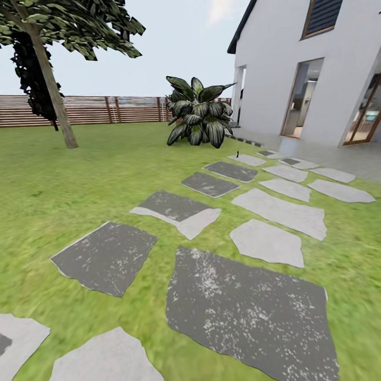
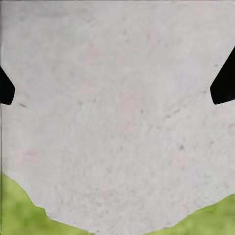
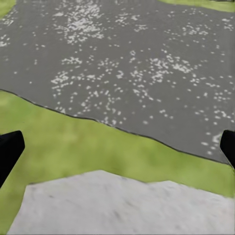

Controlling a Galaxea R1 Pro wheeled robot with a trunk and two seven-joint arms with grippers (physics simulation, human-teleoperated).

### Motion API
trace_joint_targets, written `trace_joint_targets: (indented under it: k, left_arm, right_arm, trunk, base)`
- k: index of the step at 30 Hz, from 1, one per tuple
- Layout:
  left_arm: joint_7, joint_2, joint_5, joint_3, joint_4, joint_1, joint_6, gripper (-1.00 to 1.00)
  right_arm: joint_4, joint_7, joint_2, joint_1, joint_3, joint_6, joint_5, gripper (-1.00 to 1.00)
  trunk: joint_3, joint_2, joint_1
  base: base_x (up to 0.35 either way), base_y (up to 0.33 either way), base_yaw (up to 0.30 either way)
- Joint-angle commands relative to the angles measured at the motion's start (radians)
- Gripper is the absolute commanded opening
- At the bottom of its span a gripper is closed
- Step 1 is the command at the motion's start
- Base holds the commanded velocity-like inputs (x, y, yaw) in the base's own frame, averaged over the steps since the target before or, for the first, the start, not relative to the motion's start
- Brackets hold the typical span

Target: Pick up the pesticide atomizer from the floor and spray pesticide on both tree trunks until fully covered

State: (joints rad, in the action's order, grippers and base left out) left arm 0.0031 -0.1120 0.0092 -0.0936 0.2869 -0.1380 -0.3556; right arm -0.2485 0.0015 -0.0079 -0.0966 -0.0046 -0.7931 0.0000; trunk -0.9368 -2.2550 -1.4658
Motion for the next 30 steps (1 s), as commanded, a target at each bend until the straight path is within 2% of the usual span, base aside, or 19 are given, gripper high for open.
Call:
trace_joint_targets:
  k: [1, 30]
  left_arm:
    - [0.0, 0.0, 0.0, 0.0, 0.0, 0.0, 0.0, 1.0]
    - [0.0, 0.0, 0.0, 0.0, 0.0, 0.0, 0.001, 1.0]
  right_arm:
    - [0.0, 0.0, 0.0, 0.0, 0.0, 0.0, 0.0, 1.0]
    - [0.0, 0.0, 0.0, 0.0, 0.0, 0.0, 0.0, 1.0]
  trunk:
    - [0.0, 0.0, 0.0]
    - [0.0, 0.0, 0.0]
  base:
    - [0.338, -0.098, 0.0]
    - [0.338, -0.02, 0.0]
